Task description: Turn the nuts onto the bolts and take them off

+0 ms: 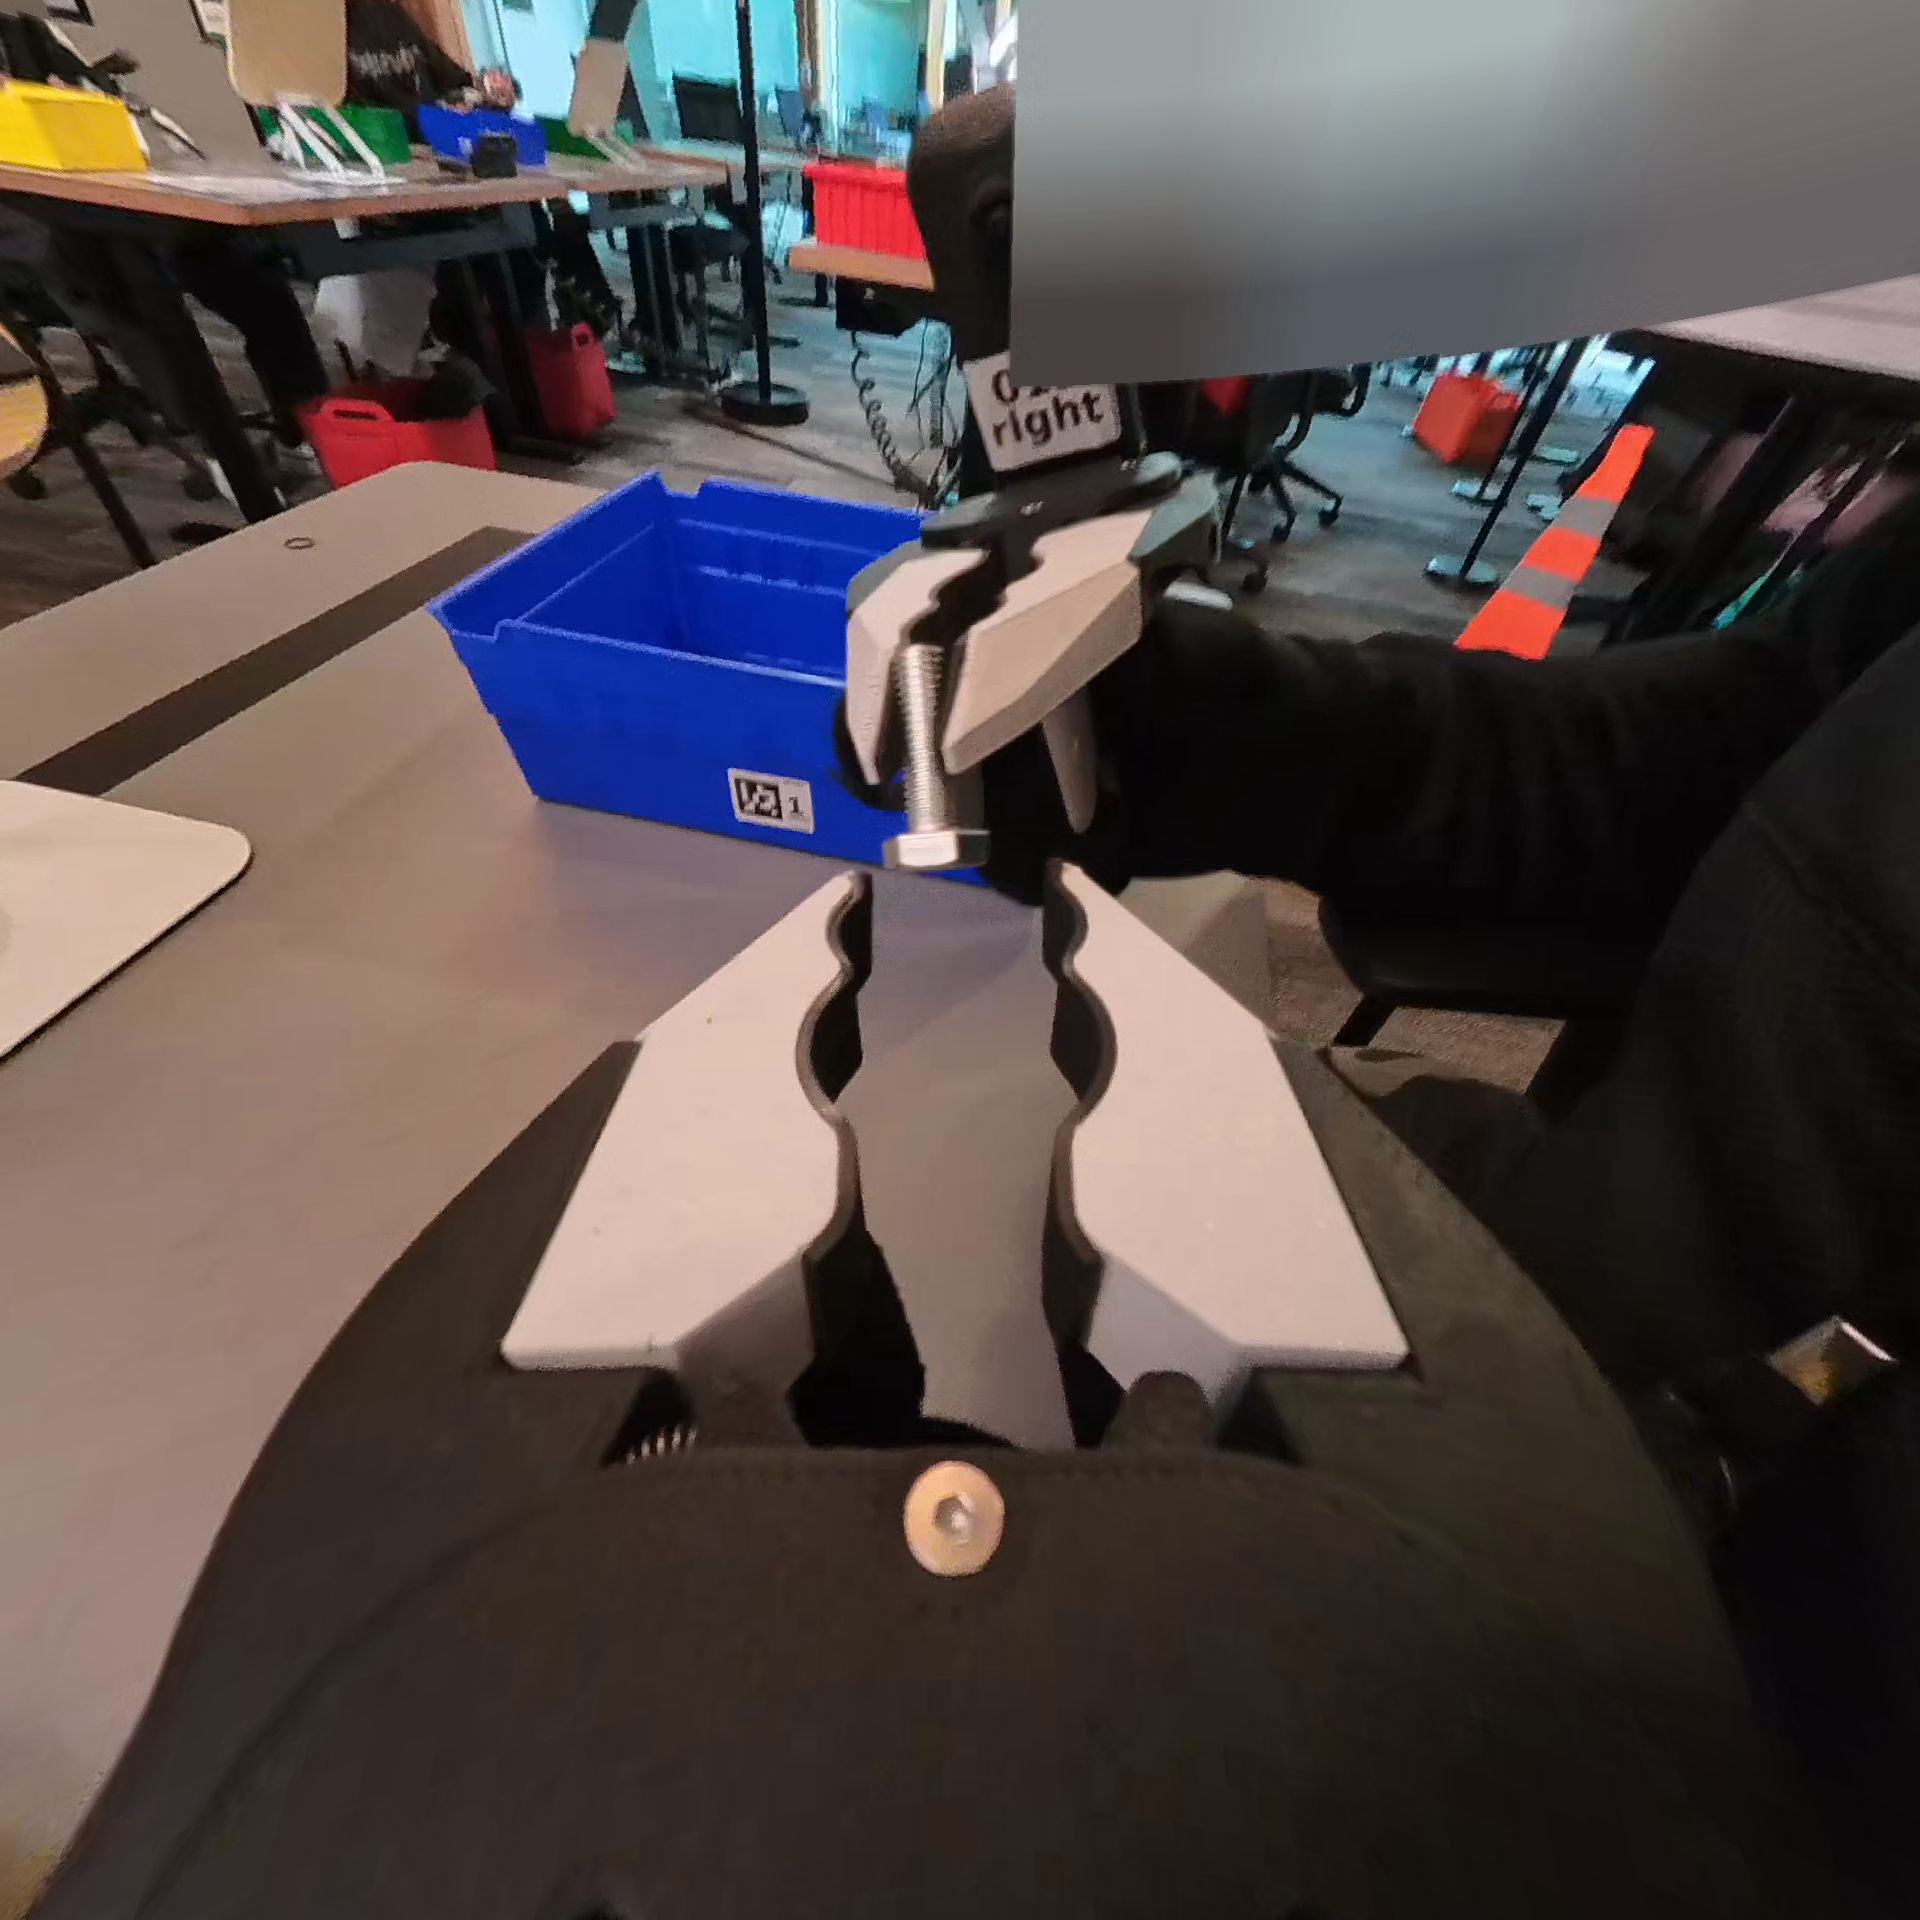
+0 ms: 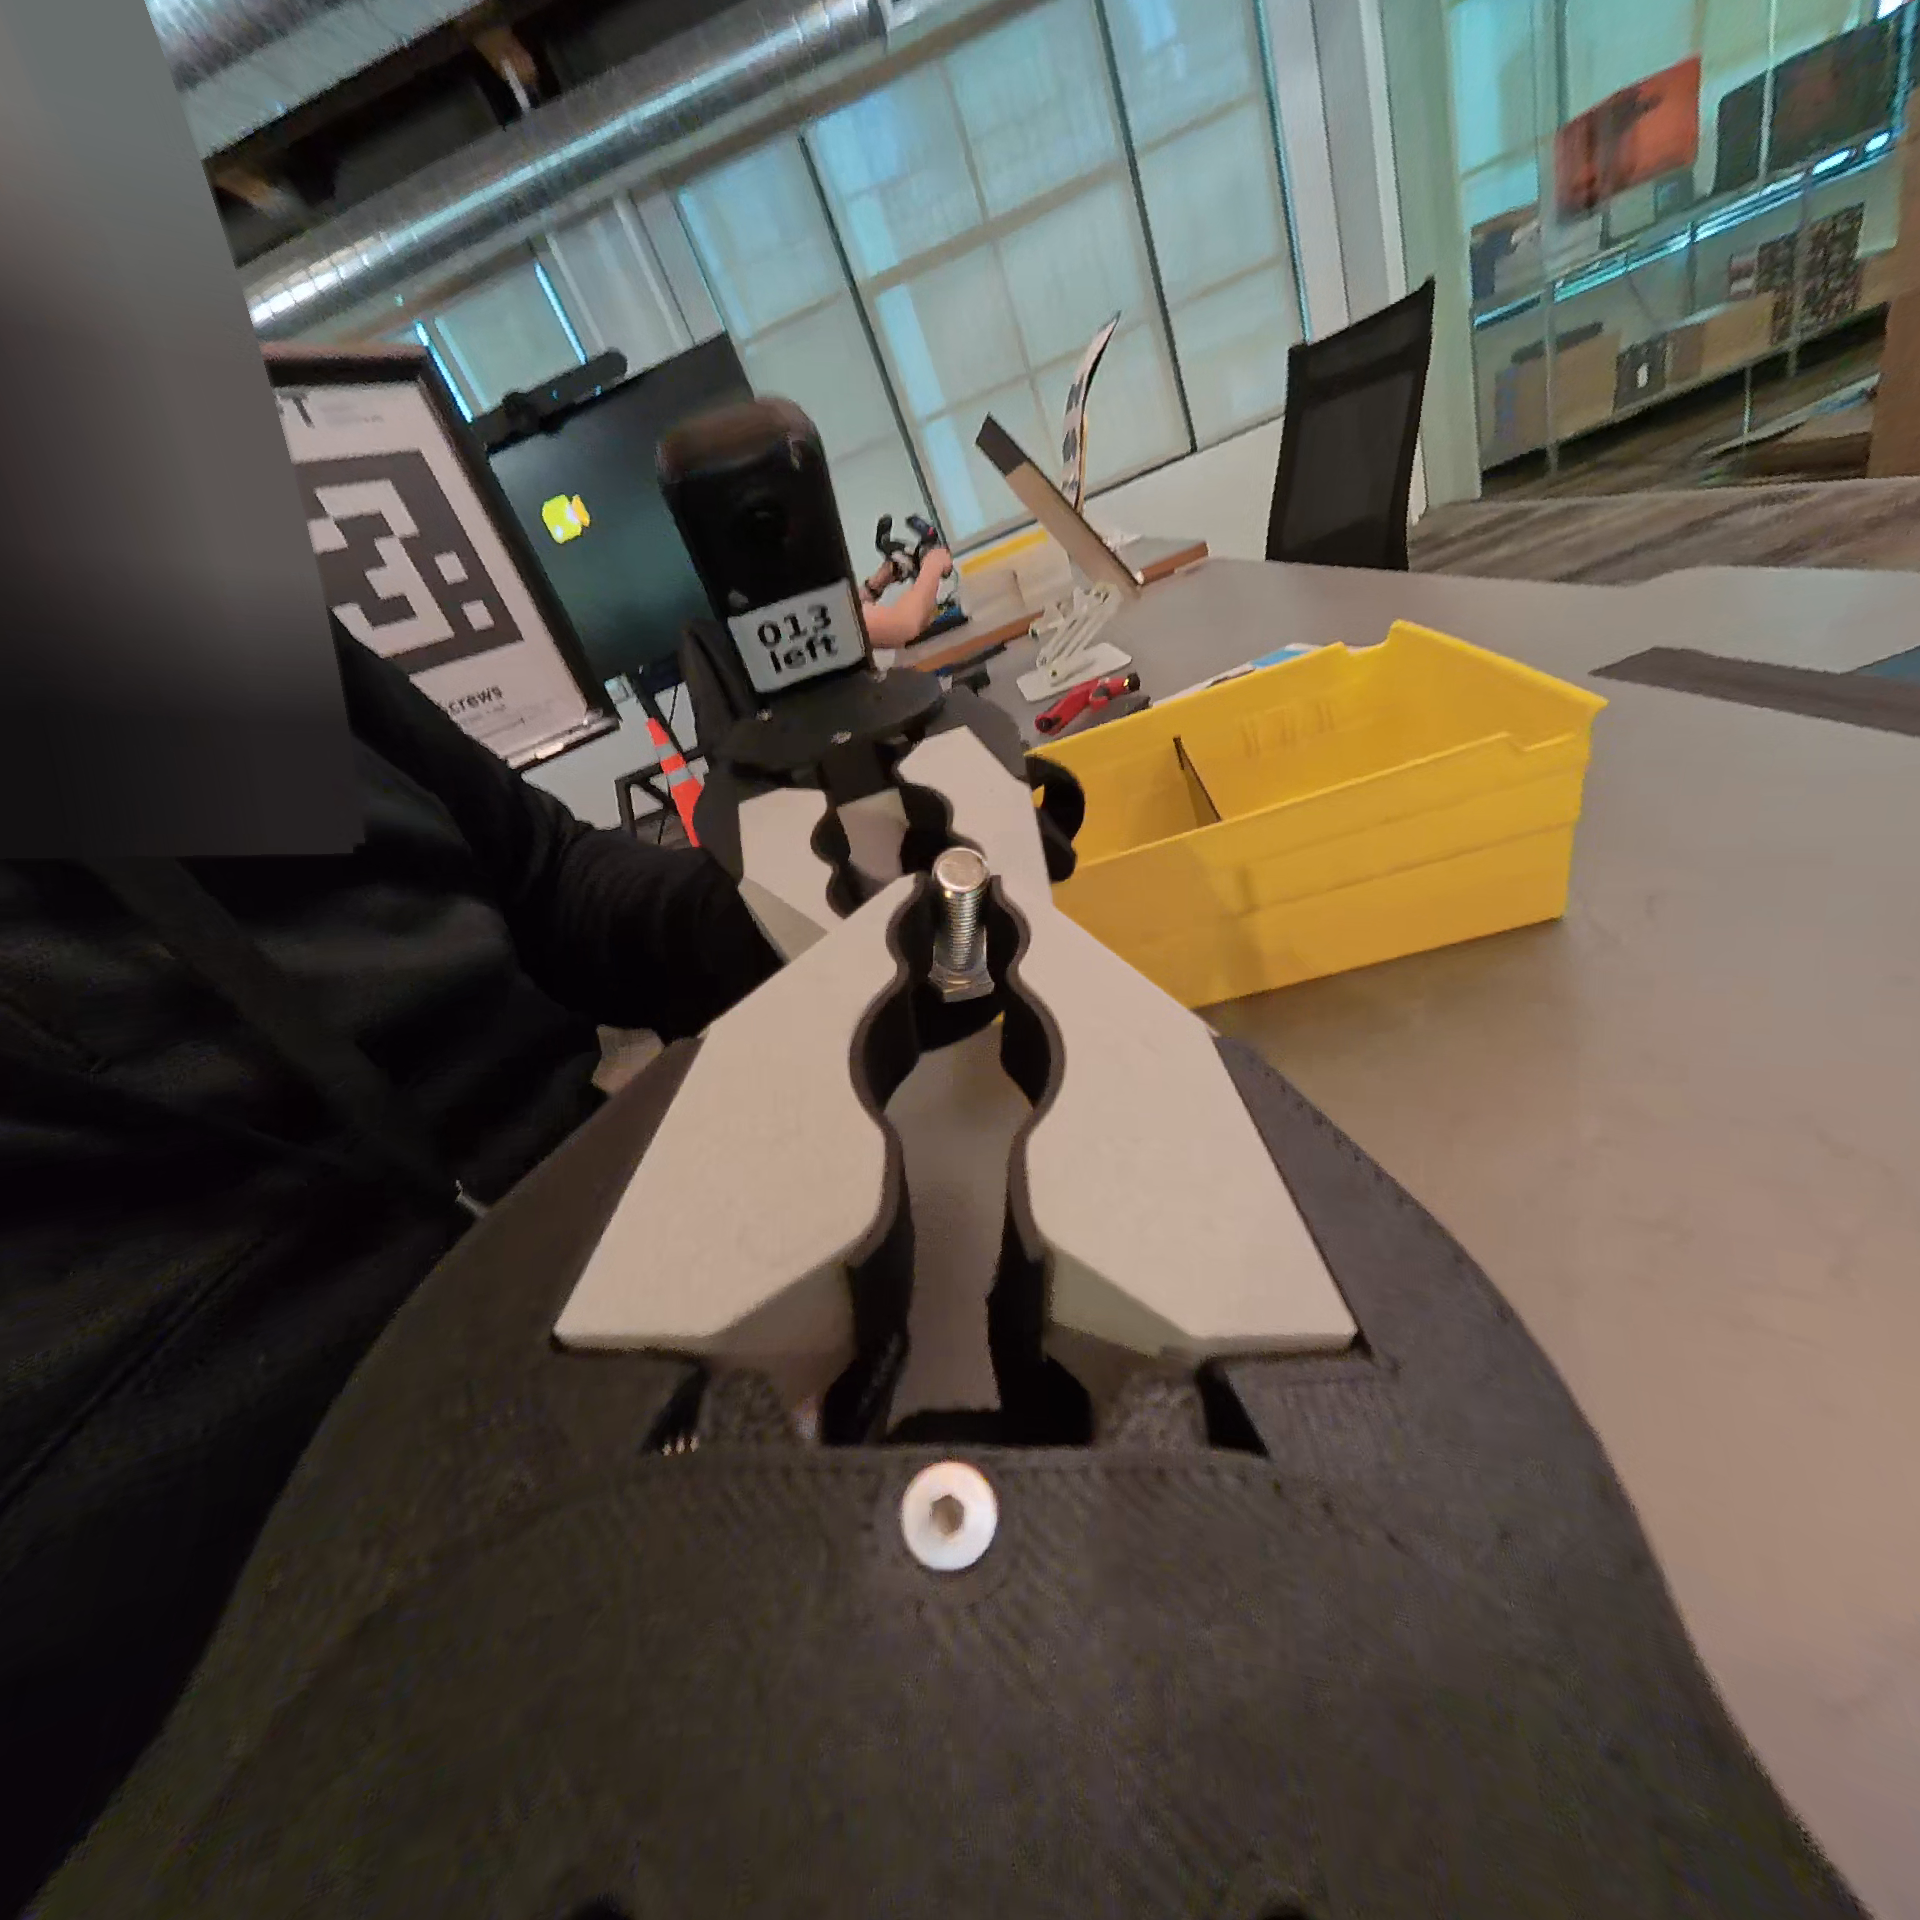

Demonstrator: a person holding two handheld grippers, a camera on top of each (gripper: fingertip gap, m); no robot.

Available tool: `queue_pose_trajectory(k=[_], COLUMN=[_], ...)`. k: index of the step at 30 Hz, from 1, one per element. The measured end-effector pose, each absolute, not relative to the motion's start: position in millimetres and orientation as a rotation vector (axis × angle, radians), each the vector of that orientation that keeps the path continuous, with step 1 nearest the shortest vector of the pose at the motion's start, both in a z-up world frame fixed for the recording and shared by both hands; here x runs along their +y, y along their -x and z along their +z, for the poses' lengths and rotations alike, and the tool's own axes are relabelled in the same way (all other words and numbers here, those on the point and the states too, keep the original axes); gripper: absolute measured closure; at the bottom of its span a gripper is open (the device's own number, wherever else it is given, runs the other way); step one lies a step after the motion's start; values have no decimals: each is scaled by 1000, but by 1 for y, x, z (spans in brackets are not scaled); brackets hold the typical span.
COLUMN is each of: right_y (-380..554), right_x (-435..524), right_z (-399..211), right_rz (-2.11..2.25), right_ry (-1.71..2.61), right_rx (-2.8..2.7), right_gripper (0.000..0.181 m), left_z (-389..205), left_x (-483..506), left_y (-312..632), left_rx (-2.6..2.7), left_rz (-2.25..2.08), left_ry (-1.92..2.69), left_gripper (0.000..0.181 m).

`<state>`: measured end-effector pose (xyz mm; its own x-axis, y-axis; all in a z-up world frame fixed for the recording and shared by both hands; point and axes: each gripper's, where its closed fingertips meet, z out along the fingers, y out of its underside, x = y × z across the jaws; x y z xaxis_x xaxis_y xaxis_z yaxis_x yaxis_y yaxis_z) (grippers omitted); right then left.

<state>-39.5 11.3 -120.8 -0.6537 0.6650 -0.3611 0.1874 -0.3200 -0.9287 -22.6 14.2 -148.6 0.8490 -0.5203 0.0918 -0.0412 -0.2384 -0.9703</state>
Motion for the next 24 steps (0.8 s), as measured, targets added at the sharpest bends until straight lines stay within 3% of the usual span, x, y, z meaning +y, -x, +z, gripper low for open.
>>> queue_pose_trajectory(k=[16,24], right_y=[40,41], right_x=[-6,-12], right_z=[-147,-162], right_rz=[1941,1868], right_ry=[1096,1105], right_rx=[-1794,-1865], right_gripper=[173,173], left_z=[-166,-144], left_x=[-3,-78], left_y=[28,169], left_rx=[547,478], left_rz=[-449,137], left_ry=[1929,2247], left_gripper=[150,156])
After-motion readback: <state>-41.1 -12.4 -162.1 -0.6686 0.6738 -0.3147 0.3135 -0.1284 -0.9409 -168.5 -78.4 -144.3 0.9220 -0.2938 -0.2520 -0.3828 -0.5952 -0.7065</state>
